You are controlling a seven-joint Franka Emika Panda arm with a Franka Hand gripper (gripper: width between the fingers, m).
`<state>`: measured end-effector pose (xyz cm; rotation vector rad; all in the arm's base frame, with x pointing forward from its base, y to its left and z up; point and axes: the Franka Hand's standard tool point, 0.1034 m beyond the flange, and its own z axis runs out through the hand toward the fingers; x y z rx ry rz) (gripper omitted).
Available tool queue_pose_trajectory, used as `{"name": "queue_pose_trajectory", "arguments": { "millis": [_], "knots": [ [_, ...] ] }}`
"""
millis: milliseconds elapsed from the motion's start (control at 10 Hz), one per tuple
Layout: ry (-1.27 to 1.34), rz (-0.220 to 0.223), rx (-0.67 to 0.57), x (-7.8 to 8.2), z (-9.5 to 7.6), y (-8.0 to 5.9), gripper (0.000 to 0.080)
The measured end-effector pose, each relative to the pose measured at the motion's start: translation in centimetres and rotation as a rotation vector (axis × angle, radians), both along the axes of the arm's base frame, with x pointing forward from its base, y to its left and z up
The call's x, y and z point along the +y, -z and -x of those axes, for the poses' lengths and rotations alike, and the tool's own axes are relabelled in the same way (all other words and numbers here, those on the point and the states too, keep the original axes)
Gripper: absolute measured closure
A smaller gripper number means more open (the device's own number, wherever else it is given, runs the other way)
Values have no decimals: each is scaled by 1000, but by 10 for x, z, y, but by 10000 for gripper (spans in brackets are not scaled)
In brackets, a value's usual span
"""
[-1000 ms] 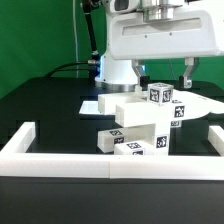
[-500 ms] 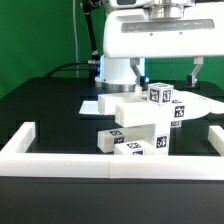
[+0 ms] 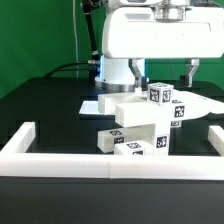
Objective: Assemble chair
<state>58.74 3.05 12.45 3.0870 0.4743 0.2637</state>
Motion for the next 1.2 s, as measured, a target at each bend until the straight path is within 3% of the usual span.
{"name": "queue_pose_trajectory", "arguments": {
  "millis": [300,500,1200],
  "knots": [
    [-27,6,1,-3,0,1,177],
    [-11,3,1,-3,0,1,515],
    [325,-55,4,-3,-1,0,514]
  ]
}}
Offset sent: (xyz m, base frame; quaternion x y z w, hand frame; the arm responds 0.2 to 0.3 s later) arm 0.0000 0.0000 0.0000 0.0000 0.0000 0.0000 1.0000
